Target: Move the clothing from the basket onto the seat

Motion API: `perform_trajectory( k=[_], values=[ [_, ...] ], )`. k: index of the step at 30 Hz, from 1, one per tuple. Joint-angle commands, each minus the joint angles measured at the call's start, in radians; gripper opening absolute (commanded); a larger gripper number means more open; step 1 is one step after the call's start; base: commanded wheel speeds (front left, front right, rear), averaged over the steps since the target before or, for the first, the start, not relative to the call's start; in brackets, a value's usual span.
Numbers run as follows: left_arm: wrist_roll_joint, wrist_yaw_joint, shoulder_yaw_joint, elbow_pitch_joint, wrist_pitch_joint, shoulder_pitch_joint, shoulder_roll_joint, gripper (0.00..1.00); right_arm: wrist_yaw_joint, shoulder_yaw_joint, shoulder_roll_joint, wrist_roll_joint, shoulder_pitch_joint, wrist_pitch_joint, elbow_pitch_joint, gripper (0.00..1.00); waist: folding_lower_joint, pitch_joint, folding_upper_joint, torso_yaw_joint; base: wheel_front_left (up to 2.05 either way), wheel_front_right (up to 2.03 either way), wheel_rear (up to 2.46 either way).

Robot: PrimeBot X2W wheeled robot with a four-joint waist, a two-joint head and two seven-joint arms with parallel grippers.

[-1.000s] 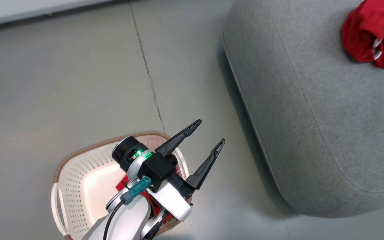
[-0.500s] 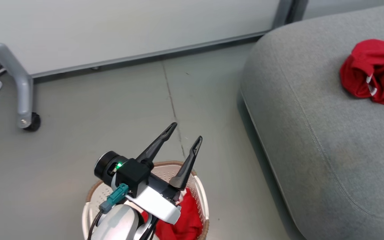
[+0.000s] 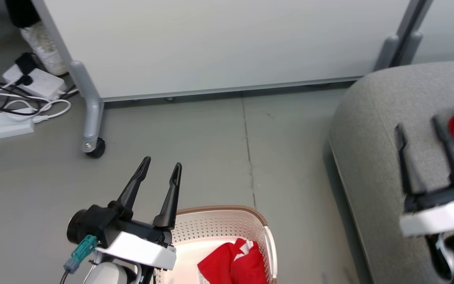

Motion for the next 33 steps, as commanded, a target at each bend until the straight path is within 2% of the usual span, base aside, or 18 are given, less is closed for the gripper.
perform_trajectory(
  k=[1,6,7,12,33],
  values=[
    [0.000,0.007,0.009,0.001,-0.001,0.015,0.001,1.00,0.001,0.003,0.000,-0.016,0.028,0.000,-0.001,1.00,0.0000,-0.019,0.0000,0.023,0.00,0.00,0.00],
    [0.038,0.028,0.035,0.019,0.000,0.052,0.001,1.00,0.000,-0.020,0.079,-0.041,0.124,0.000,0.004,1.00,0.0000,-0.037,0.0000,0.048,0.00,0.00,0.00],
    [0.042,0.045,0.041,0.040,0.000,0.078,0.002,1.00,0.000,-0.033,0.124,-0.087,0.183,0.000,-0.004,1.00,0.0000,-0.046,0.0000,0.060,0.00,0.00,0.00],
    [0.038,0.063,0.044,0.054,0.000,0.103,0.001,1.00,0.000,-0.036,0.161,-0.111,0.229,0.000,-0.007,1.00,0.0000,-0.051,0.0000,0.067,0.00,0.00,0.00],
    [0.019,0.065,0.034,0.065,0.000,0.091,0.002,1.00,0.000,-0.032,0.186,-0.131,0.225,0.000,0.010,1.00,0.0000,-0.053,0.0000,0.072,0.00,0.00,0.00]
  ],
)
